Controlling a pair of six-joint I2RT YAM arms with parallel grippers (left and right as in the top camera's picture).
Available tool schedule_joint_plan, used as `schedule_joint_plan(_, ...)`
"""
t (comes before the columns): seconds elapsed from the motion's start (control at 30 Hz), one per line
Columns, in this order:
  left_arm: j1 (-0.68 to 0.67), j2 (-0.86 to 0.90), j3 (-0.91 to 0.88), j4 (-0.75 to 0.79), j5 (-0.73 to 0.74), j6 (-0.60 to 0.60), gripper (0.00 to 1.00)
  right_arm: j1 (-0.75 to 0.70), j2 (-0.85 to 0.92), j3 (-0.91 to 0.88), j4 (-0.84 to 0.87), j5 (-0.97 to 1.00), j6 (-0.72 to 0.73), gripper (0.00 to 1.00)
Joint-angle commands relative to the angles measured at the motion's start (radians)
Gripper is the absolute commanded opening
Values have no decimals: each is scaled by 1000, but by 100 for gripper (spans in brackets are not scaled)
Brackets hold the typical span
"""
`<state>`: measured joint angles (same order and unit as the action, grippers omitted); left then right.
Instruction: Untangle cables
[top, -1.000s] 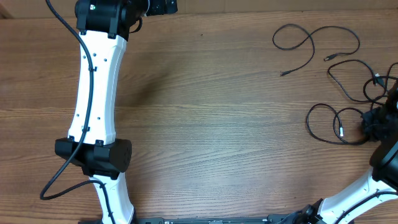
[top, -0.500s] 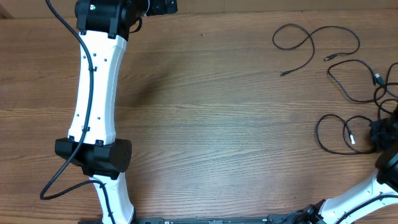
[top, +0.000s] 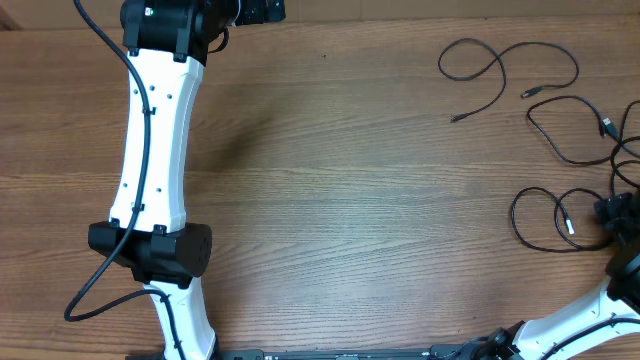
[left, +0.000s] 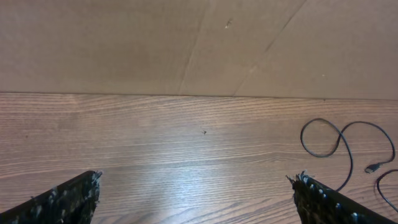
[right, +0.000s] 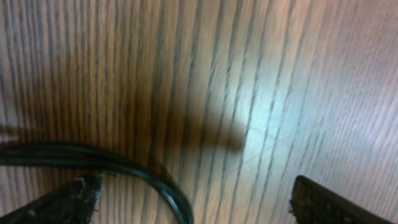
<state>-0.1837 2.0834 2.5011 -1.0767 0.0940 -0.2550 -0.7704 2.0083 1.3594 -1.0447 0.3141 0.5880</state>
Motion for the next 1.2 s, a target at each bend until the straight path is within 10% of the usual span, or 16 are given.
schedule_joint_plan(0.0, -6, -18, 16, 15, 0, 23, 100, 8, -28, 47, -21, -14, 14, 100)
schedule_joint_plan(0.4, -6, -24, 16, 38, -31, 43, 100, 8, -425, 163, -66, -12, -131, 100)
schedule_joint_plan(0.8, -6, -114, 16, 13, -194, 132, 100, 8, -671, 163, -207, -800, -931, 100)
schedule_joint_plan(1.17, -7, -268, 16, -184, -309, 163, 99, 8, -671, 163, -188, -855, -978, 100)
